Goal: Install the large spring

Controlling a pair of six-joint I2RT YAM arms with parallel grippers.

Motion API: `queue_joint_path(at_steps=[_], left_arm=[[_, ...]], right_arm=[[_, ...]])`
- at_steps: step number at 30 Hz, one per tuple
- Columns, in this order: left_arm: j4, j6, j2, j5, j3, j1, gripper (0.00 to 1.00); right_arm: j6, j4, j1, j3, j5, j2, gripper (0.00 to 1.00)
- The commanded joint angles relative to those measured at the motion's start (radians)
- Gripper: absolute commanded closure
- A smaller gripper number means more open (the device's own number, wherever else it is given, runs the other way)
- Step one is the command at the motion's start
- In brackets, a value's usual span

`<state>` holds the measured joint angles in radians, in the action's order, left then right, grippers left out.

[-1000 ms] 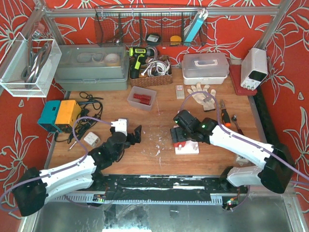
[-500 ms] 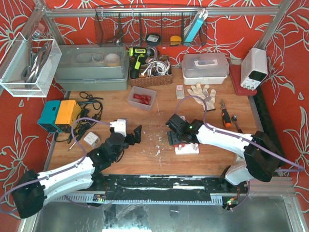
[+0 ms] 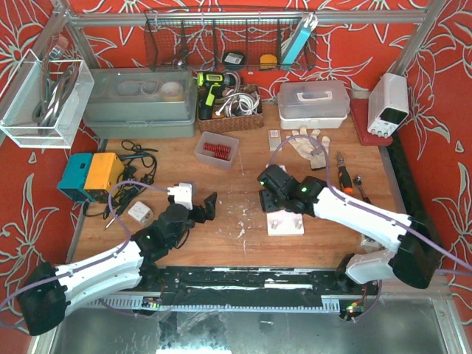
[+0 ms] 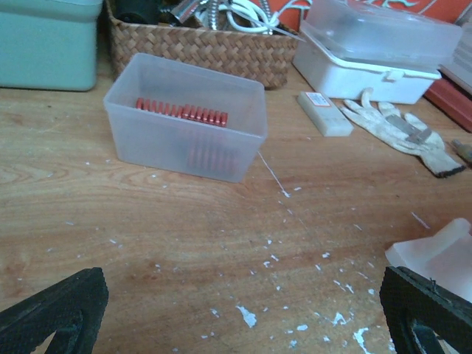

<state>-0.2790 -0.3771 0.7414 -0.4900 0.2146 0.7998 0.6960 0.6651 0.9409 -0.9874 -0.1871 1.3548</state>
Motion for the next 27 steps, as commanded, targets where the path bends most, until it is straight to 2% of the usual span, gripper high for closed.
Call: queue_joint_path(at_steps=[1,10,13,17,22,27], left_arm=[[-0.035,0.03,-0.013,0.063,-0.007,0.007,0.0],[-0.042,0.038,-0.01,0.121,-0.009,0.007,0.0],[-0.043,0.038,-0.01,0.124,-0.009,0.007,0.0],[-0.044,0.039,-0.013,0.132,-0.009,0.007,0.0],[-0.034,0.049,-0.021,0.121,-0.006,0.007,0.0],[-0.037,0.05,-0.037,0.114,-0.012,0.007,0.0]], right_arm=[[-0.086,0.062,-0.025,-0.102,-0.119,-0.103,0.55],[-0.301,-0.037,-0.392,-0.067,-0.194,-0.147,0.57],[-0.343,-0.072,-0.499,-0.07,-0.189,-0.075,0.57],[-0.353,-0.117,-0.633,-0.092,-0.049,0.081,0.57],[-0.323,-0.065,-0.736,-0.148,0.014,0.271,0.52],[-0.314,-0.102,-0.762,-0.128,0.035,0.323,0.43]])
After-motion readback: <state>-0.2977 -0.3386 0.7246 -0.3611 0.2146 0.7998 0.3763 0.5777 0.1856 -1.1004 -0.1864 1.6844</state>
